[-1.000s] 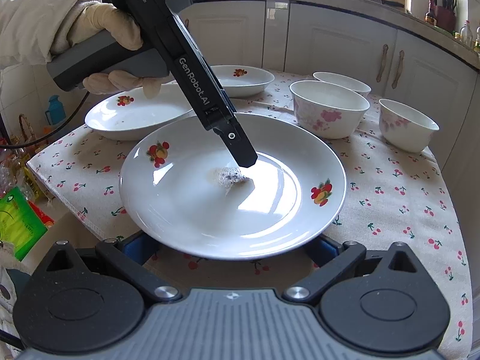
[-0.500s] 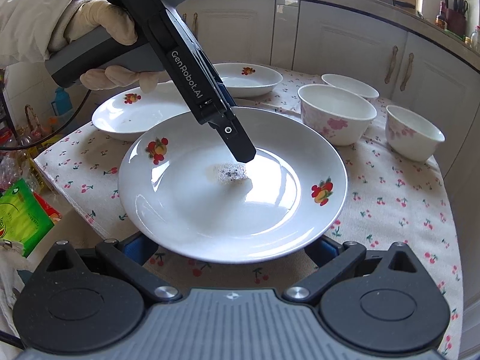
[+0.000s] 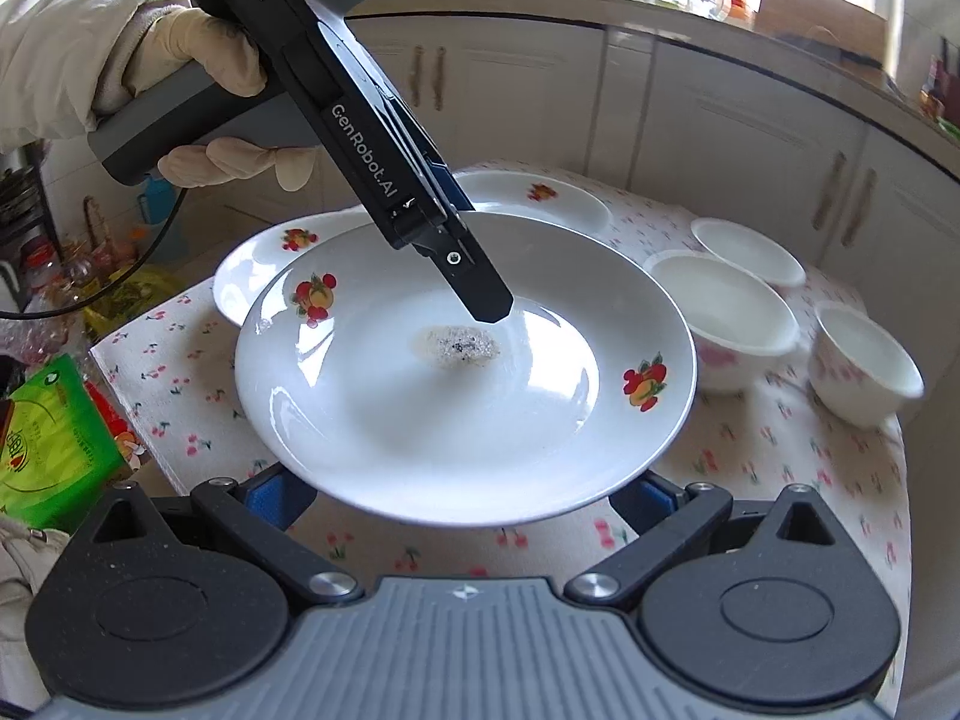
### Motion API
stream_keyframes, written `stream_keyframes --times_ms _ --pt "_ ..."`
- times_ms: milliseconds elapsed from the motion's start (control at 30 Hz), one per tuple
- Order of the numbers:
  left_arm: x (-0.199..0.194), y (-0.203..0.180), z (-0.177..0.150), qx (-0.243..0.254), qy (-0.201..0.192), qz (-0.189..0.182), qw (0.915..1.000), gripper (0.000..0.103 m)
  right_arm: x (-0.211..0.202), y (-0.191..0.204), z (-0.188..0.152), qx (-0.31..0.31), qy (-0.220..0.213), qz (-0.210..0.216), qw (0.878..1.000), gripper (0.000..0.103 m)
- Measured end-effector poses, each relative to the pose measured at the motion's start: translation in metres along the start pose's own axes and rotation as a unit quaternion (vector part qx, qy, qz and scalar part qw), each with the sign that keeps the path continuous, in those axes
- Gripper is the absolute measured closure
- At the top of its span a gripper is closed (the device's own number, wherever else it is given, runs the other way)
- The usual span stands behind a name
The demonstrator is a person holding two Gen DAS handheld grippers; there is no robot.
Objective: Organize plates and bowls
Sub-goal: 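Carry the stained plate with the left tool and lower it onto the white plate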
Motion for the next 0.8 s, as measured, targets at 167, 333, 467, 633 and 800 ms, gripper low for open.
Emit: stream_keyframes --times_ms 167,333,467,633,800 --pt "-0.009 0.025 -0.012 -0.029 0.000 0.023 0.9993 0.031 0.016 0.008 0.018 -0.019 -0.001 0.024 1.000 0.000" --pt "-0.015 0.044 -0.025 -0.050 0.000 0.041 0.9979 0.031 0.031 0.016 0.031 -0.034 0.002 0.046 0.998 0.000" --pt "-0.015 0.057 -0.036 -0.065 0.002 0.051 0.9966 0.031 0.044 0.022 0.037 -0.038 0.009 0.062 0.997 0.000" --pt "-0.015 0.069 -0.045 -0.086 0.004 0.053 0.9949 0.031 0.057 0.025 0.041 -0.037 0.016 0.074 0.996 0.000" --pt "-0.010 0.075 -0.051 -0.092 0.006 0.052 0.9943 0.031 0.062 0.027 0.042 -0.034 0.025 0.076 0.996 0.000"
Point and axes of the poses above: each gripper's, at about its wrist camera, not at the fingertips, and x roughly the way its jaws point, y to its left, z to its top, the point moved 7 cm from there along x, roughly the way its jaws point, and after that the axes turned 11 degrees about z, right-handed, at the moved point
